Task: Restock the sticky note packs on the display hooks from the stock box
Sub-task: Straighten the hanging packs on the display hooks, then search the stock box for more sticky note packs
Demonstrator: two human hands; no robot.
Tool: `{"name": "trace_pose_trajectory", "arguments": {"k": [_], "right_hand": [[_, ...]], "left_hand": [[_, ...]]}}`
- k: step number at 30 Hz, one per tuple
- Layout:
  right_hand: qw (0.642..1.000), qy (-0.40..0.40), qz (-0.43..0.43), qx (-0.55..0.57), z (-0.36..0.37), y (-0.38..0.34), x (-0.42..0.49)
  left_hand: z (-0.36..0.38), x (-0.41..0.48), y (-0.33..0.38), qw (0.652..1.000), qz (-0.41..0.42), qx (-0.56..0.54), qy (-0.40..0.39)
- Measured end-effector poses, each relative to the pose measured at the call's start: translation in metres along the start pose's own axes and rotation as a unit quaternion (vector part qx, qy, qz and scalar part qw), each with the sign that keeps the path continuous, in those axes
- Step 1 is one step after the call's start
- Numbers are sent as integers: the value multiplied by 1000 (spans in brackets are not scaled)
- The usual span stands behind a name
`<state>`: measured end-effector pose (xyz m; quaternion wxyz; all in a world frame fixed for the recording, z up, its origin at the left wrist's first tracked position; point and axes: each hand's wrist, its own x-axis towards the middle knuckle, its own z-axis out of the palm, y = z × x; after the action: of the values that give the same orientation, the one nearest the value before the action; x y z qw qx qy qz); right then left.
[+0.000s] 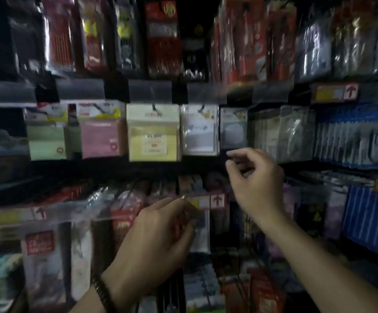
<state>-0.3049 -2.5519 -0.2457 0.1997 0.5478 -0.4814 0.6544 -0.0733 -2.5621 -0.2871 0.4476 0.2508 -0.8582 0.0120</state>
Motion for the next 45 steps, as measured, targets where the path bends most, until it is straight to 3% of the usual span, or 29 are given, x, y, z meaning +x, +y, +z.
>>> {"name": "trace_pose_trajectory", "arguments": {"k": [3,6,10,12,14,16,19,24,27,32,36,41,45], "right_hand": [[999,0,-5,44,-28,3,-59],[995,-60,34,73,-45,21,-141],[971,-121,191,77,-51,85,-267],[948,-166,271,25,-54,128,-335],[902,-215,373,-37,-55,166,-401],[828,-275,482,-76,-53,200,-468],[738,-350,563,-124,-41,236,-546],[658,-431,582,-208,-8,280,-601],[641,-451,570,-246,12,313,-618],[580,-512,550,-314,30,342,-645],[579,-480,559,-350,41,346,-665],[545,-481,560,-396,52,366,-698],[564,-436,582,-391,52,360,-685]], "left_hand": [[29,-53,-5,997,-8,-68,-33],[76,-124,-16,985,-58,-132,-95],[153,-237,-38,945,-169,-172,-221],[188,-287,-50,920,-211,-156,-292],[218,-323,-60,893,-246,-155,-343],[245,-349,-71,876,-263,-153,-374],[285,-378,-82,855,-279,-145,-412],[341,-409,-91,839,-309,-115,-433],[354,-419,-90,851,-303,-126,-409],[374,-423,-97,825,-342,-125,-432],[387,-422,-99,811,-343,-91,-465],[410,-426,-95,794,-357,-118,-477],[423,-438,-92,805,-318,-102,-491]]}}
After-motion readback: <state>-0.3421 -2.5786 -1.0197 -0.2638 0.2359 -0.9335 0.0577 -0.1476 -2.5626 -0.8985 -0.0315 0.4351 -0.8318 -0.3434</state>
